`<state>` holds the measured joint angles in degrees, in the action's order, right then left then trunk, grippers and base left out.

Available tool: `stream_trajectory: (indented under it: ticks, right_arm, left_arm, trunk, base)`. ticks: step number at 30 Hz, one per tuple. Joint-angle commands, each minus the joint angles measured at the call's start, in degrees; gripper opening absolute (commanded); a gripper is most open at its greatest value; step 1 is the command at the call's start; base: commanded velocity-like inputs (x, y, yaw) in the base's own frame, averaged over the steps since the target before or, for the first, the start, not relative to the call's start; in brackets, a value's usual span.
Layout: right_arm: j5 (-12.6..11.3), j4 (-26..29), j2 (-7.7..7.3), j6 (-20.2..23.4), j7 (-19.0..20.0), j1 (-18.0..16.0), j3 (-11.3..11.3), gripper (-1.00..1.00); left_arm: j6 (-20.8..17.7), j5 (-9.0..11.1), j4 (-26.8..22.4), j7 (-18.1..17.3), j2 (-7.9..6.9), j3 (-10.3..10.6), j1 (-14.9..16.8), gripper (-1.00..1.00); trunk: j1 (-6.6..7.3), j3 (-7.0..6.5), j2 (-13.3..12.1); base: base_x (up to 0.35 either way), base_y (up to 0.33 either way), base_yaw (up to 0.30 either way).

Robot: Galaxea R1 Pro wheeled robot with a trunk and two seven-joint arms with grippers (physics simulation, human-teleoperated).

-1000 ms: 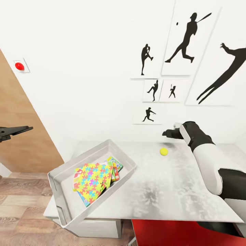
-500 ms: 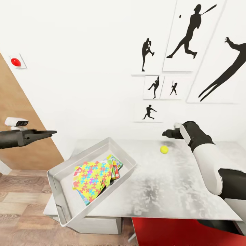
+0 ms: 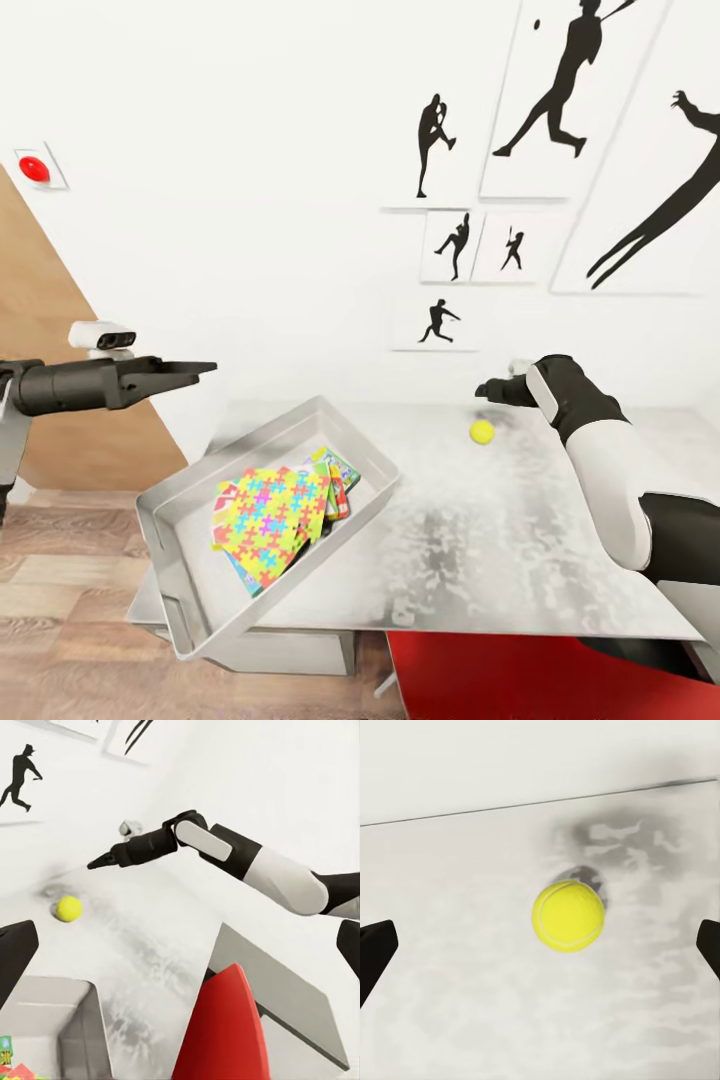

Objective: Put all the toys in the child's room - the three board games (two on the bed and one on the table), the two jigsaw puzzles on the table, and the tennis ball on the table - inside the toy box on the table in the child's room.

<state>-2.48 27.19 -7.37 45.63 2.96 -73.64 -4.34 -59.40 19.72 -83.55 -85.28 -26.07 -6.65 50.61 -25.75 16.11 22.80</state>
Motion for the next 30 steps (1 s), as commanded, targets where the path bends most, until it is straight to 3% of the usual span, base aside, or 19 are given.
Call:
stream_trajectory:
  ticks: [1,9,12,17,22,30]
  right_arm:
    - [-0.2,0.1,0.00,0.3,0.0,-0.1,-0.2,1.00]
    - [-0.2,0.1,-0.01,0.3,0.0,-0.1,-0.3,1.00]
    - [-0.2,0.1,-0.01,0.3,0.0,-0.1,-0.3,1.00]
    - [-0.2,0.2,-0.01,0.3,0.0,-0.1,-0.3,1.00]
    - [-0.2,0.4,-0.03,0.3,0.0,-0.1,-0.4,1.00]
    - [-0.2,0.5,-0.09,0.3,0.0,-0.7,-0.3,1.00]
  left_arm:
    - [-0.6,0.0,0.0,-0.2,0.23,0.4,0.2,1.00]
    - [-0.6,0.1,-0.2,0.0,2.49,3.3,1.3,1.00]
    - [-0.6,0.0,-0.3,0.2,4.72,5.0,2.6,1.00]
    - [-0.6,-0.5,-0.3,0.6,6.95,7.0,3.2,1.00]
    - [-0.6,-0.8,-0.3,1.0,7.53,7.8,3.4,1.00]
    - [-0.6,-0.5,-0.3,1.1,6.68,7.7,3.5,1.00]
  trunk:
    - [-0.03,0.21,0.1]
    - [-0.03,0.96,0.1]
    - [-0.03,1.24,0.1]
    - [-0.03,1.71,0.1]
    - [-0.03,2.19,0.1]
    - [-0.03,2.94,0.1]
  base:
    - [0.000,0.000,0.000]
    - [0.000,0.000,0.000]
    - [0.000,0.000,0.000]
    - [0.000,0.000,0.000]
    - [0.000,0.000,0.000]
    - [0.000,0.000,0.000]
